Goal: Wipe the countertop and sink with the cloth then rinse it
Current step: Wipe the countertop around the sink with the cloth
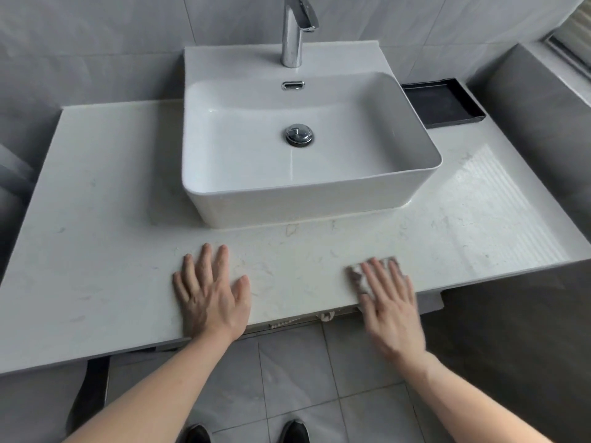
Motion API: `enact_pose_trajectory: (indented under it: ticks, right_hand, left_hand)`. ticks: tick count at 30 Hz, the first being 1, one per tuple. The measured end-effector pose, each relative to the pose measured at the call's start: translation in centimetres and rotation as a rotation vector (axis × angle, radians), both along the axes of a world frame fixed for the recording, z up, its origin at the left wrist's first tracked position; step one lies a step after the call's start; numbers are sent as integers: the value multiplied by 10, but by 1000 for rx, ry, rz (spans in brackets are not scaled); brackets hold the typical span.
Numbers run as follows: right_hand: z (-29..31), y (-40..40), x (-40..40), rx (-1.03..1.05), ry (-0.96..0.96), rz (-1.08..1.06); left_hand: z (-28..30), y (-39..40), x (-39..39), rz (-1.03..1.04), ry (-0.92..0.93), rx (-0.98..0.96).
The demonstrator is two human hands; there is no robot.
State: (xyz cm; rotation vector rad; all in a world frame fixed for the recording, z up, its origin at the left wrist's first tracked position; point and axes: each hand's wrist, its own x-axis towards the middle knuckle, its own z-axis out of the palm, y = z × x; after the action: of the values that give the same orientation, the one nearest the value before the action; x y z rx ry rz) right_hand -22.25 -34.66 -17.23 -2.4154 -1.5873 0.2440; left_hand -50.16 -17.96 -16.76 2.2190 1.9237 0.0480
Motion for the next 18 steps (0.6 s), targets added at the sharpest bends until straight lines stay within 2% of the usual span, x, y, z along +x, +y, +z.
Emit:
enact_pose_trajectory:
  ticks: [4, 6, 8, 14, 18]
  right_hand:
    - [1, -16, 68, -41, 36, -286]
    - [-1, -14, 76, -55, 26, -351]
    - [-4, -10, 72, -58, 11, -384]
    - [-1, -4, 61, -71, 17, -428]
    - [5, 14, 13, -14, 39, -252]
  left_hand:
    - [15, 5, -20, -66, -141, -50]
    - [21, 17, -46, -78, -216, -45]
    - [23, 35, -86, -59, -203, 11]
    - [21, 93, -228, 246, -55, 70]
    - [12, 105, -280, 468, -75, -12]
